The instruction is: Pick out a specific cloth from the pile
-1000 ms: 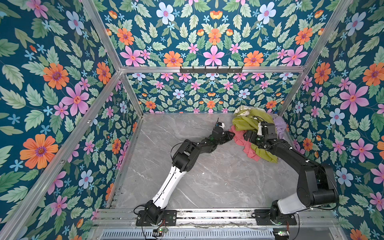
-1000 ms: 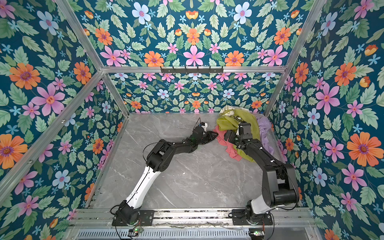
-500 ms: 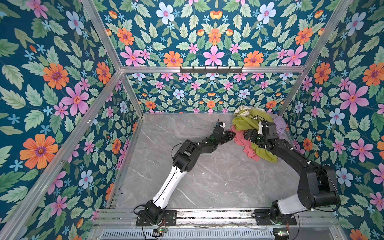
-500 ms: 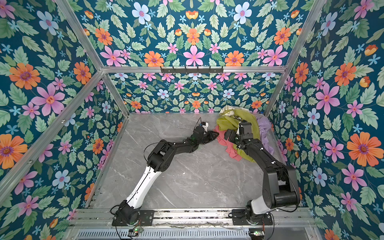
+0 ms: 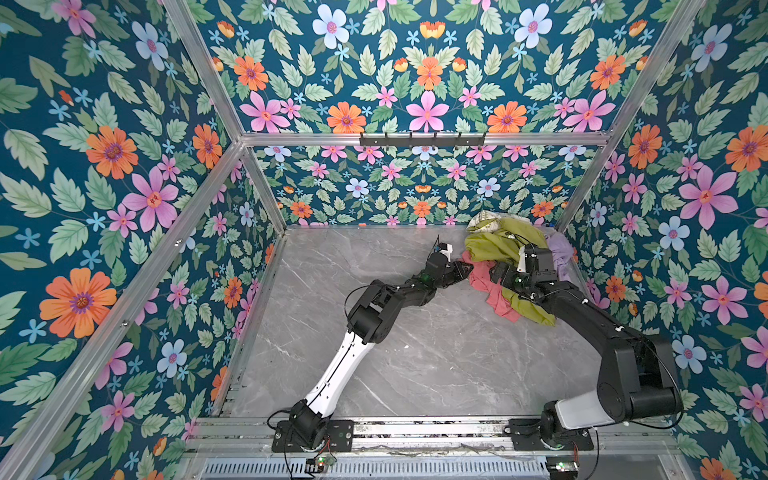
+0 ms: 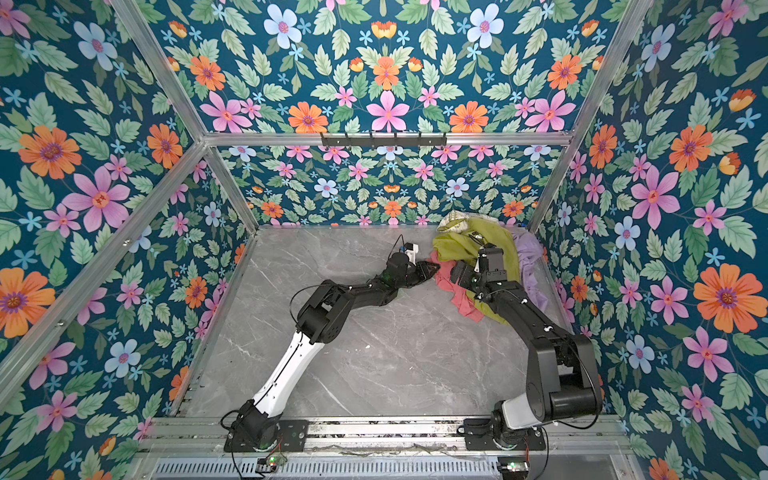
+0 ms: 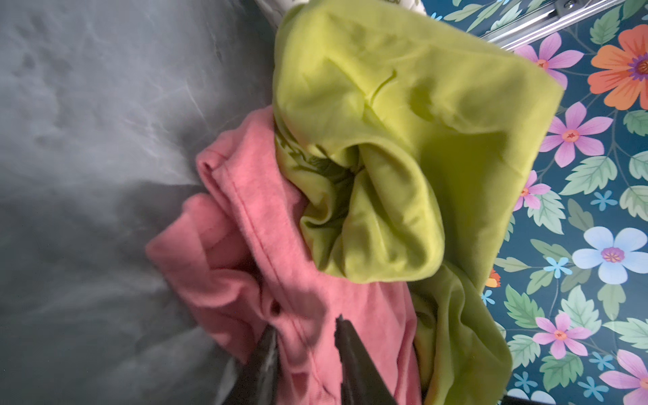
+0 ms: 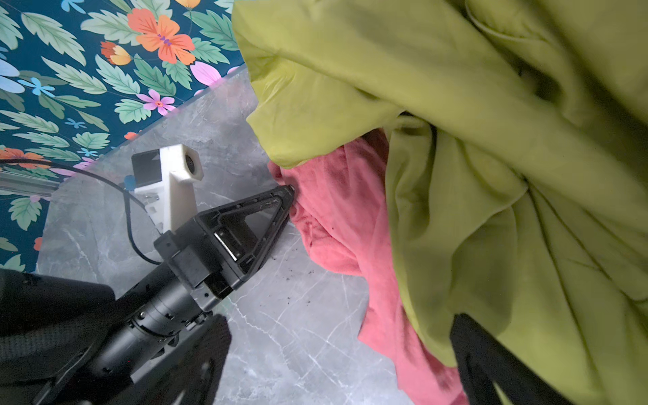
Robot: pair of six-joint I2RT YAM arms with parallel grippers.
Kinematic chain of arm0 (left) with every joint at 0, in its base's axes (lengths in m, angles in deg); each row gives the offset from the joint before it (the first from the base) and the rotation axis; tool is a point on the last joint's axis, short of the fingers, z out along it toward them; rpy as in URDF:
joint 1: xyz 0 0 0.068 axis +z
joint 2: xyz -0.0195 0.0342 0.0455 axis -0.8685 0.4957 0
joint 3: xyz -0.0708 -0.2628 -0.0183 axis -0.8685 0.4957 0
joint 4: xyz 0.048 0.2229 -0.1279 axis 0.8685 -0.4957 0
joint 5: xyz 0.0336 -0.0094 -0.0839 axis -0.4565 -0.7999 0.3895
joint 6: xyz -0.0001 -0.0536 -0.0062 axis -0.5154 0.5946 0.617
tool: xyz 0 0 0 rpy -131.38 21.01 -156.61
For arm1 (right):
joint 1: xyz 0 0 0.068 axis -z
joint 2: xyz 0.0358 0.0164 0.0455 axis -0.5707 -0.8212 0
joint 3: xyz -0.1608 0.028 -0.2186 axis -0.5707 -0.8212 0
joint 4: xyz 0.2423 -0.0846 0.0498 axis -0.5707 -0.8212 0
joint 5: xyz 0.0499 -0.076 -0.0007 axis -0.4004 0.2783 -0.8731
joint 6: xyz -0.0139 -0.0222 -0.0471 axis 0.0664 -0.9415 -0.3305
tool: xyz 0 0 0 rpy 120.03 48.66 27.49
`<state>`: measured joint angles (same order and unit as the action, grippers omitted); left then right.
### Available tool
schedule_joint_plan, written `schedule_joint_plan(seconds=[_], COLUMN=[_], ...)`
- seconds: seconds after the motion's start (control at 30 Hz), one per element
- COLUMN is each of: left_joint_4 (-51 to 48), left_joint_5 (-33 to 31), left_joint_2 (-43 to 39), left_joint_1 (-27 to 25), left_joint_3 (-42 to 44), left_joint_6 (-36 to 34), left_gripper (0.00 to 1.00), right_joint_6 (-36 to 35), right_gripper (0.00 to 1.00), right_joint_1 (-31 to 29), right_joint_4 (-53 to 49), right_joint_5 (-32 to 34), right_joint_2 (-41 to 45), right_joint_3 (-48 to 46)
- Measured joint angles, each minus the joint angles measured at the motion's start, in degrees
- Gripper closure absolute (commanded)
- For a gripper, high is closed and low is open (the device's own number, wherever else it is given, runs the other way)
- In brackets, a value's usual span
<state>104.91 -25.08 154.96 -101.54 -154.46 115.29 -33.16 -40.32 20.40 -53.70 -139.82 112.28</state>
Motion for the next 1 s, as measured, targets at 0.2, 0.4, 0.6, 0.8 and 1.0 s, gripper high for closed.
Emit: schedule_joint_plan(seconds=[0.2,0.4,0.6,0.8,1.0], left_joint_4=[0.02,0.13,-2.43,-3.91,-4.15], left_joint_5=[0.92,1.44,1.75,2.29,2.32], left_joint_2=[0.20,-1.44,-4.11,-7.76,-11.15], left_joint_1=[0.02,0.11,0.55,0.59,0.57], left_joint_3=[-0.35,1.88,4.52,6.93,9.29], left_joint_6=[-0.11,-0.48,-1.68,-3.74,-5.53], left_gripper=[0.84,1.00,1.00,1.00,1.00], right_joint_6=[-0.07,-0.07,0.13,0.13,0.15], right_gripper=[0.01,0.01,0.01,0.00,0.01], right_joint_1=[0.00,0.00,-0.02,-0.02,0.00], right_joint_4=[0.00,0.00,0.00,0.00,-0.02], right_joint_5=[0.57,0.57,0.57,0.57,0.55], right_joint_2=[0.15,0.20,0.61,1.01,1.05], right_joint_3=[-0.35,-0.42,-0.42,-0.42,-0.07])
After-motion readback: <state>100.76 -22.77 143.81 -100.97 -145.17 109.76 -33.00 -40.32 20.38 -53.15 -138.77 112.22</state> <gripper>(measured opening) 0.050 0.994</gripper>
